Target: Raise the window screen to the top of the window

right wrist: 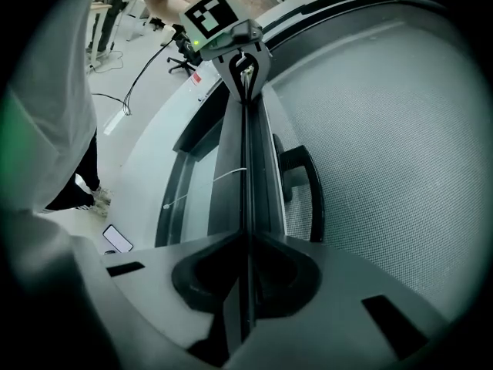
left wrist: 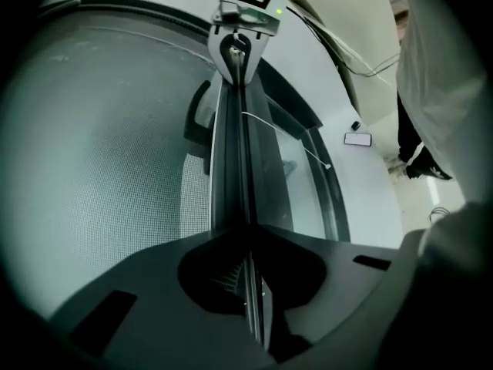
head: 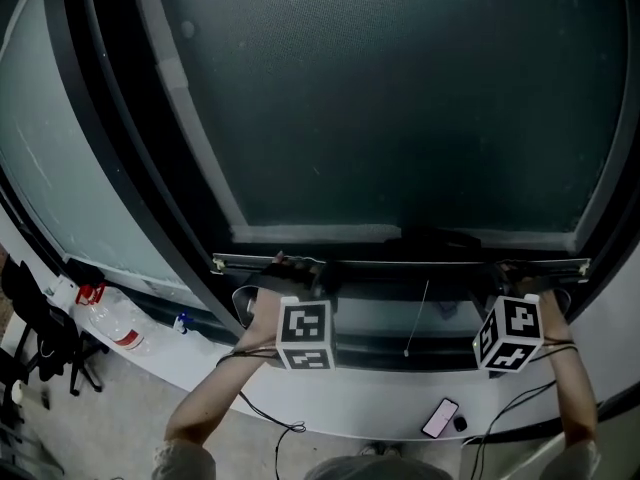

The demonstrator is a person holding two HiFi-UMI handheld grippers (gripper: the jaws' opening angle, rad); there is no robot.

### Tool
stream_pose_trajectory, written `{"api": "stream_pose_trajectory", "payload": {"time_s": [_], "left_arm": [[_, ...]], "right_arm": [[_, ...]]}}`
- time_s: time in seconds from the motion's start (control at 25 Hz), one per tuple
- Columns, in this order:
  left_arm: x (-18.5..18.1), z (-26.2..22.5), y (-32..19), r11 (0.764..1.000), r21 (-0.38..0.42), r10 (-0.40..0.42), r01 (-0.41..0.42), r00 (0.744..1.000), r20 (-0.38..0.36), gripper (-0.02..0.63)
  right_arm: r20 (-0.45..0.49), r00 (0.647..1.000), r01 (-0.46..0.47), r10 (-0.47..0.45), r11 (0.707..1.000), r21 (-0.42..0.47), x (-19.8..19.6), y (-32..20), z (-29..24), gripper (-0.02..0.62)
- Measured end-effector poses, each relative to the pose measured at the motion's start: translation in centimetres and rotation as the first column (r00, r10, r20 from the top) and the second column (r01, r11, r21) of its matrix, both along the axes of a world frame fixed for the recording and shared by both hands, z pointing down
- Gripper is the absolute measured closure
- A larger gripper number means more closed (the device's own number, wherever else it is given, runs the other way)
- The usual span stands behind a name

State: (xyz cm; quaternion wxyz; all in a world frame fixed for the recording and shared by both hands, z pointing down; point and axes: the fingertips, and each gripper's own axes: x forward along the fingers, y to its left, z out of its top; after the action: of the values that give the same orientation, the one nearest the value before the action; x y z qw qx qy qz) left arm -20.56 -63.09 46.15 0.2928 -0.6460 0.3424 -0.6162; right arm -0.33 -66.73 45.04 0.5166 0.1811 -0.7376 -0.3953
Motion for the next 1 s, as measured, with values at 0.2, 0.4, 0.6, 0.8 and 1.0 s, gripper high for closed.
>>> {"api": "stream_pose_trajectory", "payload": {"time_s": [0.2, 0.4, 0.6, 0.8, 1.0], "left_arm": [[0.03, 0.25, 0.09, 0.999, -0.021, -0.045, 0.046, 0.999, 0.029, 0.58], [-0.1, 0.31, -0.21, 0.988, -0.132, -0.08, 0.076, 0.997, -0.024, 0.584], [0.05, 0.58, 0.12, 0.969, -0.237, -0.088, 0.072, 0.994, -0.058, 0.586], [0.04, 0.65, 0.3, 0.928, -0.369, -0.091, 0.046, 0.99, -0.107, 0.588], [0.12, 0.8, 0.32, 0.918, -0.39, -0.113, 0.076, 0.991, -0.074, 0.588]], "right_arm": [[-0.032, 0.999, -0.01, 0.01, 1.0, -0.018, 0.0, 0.13, 0.05, 0.571], [-0.09, 0.995, -0.064, 0.053, 0.99, -0.123, -0.08, -0.18, -0.07, 0.572], [-0.126, 0.99, -0.081, 0.054, 0.972, -0.219, -0.12, 0.21, 0.1, 0.575], [-0.15, 0.987, -0.103, 0.057, 0.942, -0.319, -0.29, 0.27, -0.15, 0.577], [-0.13, 0.989, -0.117, 0.076, 0.932, -0.344, -0.35, 0.27, -0.13, 0.577]]}}
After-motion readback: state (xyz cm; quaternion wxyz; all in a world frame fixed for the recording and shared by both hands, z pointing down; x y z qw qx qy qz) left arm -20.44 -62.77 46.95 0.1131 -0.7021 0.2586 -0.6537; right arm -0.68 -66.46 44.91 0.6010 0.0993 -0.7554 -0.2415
